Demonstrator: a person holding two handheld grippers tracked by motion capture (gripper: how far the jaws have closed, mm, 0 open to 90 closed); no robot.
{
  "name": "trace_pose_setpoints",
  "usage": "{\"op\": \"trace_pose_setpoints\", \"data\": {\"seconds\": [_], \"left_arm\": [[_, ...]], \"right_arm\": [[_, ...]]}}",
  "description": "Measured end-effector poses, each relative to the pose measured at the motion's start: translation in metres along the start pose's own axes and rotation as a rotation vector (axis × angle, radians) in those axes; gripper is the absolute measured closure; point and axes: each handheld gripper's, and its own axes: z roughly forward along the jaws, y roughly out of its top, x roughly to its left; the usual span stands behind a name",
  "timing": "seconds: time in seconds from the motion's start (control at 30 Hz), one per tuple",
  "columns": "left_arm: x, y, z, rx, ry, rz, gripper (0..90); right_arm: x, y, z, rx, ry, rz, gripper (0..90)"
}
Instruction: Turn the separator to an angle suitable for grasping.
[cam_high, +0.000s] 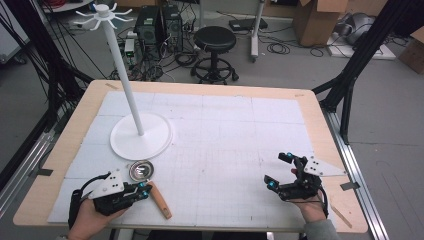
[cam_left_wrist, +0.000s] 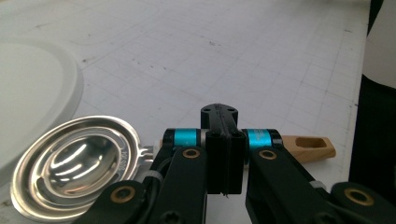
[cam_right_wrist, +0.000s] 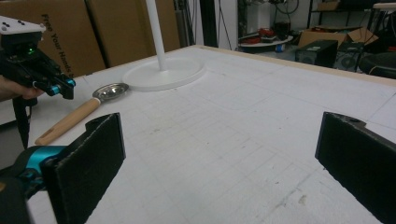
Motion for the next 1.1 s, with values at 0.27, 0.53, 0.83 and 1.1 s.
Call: {"op": "trace_pose_setpoints", "data": {"seconds": [0.27,0.53,0.83,1.1], "left_arm": [[-0.0025,-0.0049,0.0020,0.019,-0.025,-0.008,89.8],[-0.0048,-0.0074,0.0059,0.045,-0.038,-0.006,89.9],[-0.0054,-0.0092,0.0078,0.058,-0.044,-0.004,89.9],[-0.0071,-0.0091,0.0094,0.070,-0.039,0.001,89.9]], "right_arm": [[0.0001,0.0001,0.0013,0.004,0.004,-0.001,0.6],[0.0001,-0.0002,-0.0005,0.001,-0.001,-0.003,0.6],[-0.0006,-0.0005,-0.0013,0.002,-0.004,0.001,0.6],[-0.0004,-0.0003,-0.0018,0.000,-0.005,0.003,0.6]]}}
